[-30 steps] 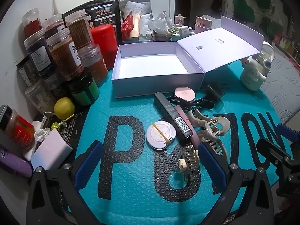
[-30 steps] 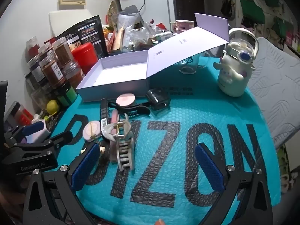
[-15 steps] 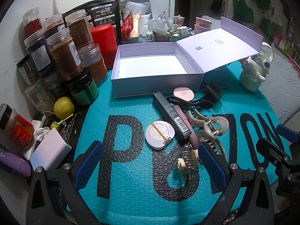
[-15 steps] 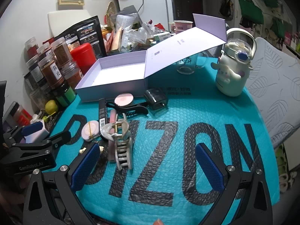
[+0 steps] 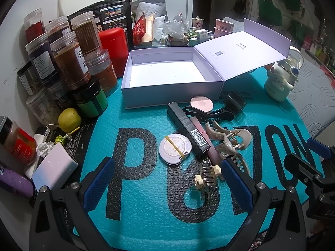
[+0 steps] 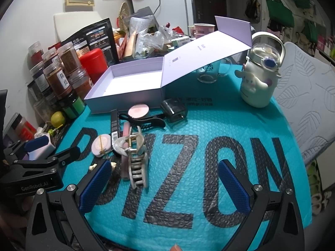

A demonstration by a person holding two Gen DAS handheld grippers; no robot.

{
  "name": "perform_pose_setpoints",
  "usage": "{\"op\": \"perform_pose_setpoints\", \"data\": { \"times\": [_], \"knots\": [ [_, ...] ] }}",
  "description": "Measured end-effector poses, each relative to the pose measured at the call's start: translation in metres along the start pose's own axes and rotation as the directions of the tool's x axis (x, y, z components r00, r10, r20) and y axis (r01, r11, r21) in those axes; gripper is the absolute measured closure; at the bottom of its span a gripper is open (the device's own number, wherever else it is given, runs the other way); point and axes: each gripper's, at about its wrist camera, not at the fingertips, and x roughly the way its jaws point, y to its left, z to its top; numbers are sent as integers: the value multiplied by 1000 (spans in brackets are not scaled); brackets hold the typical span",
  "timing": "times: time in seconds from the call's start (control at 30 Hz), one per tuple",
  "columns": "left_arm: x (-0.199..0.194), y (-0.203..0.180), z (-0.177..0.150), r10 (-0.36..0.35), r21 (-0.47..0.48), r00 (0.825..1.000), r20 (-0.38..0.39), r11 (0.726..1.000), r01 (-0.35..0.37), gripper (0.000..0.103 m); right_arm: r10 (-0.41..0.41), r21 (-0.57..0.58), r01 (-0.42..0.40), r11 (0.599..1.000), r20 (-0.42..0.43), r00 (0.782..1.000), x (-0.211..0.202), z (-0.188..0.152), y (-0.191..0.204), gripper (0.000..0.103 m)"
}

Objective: Organize rigid objects

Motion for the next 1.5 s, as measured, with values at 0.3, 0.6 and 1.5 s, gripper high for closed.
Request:
{"op": "perform_pose_setpoints", "data": {
  "times": [0.3, 0.6, 1.5],
  "knots": [
    [-1, -3, -1, 5, 3, 1000, -4, 1000, -5, 0, 0, 0, 0, 1000, 1, 1000, -1, 0, 0, 0],
    [0, -1, -2, -3, 2, 1000, -10, 1000, 3, 0, -2, 3, 2, 1000, -5, 1000, -1, 1, -1, 0],
    [-6, 3, -4, 3, -8, 1000, -3, 1000, -3, 0, 24, -31, -23, 999, 8, 1000, -5, -3, 7, 0]
  ]
}}
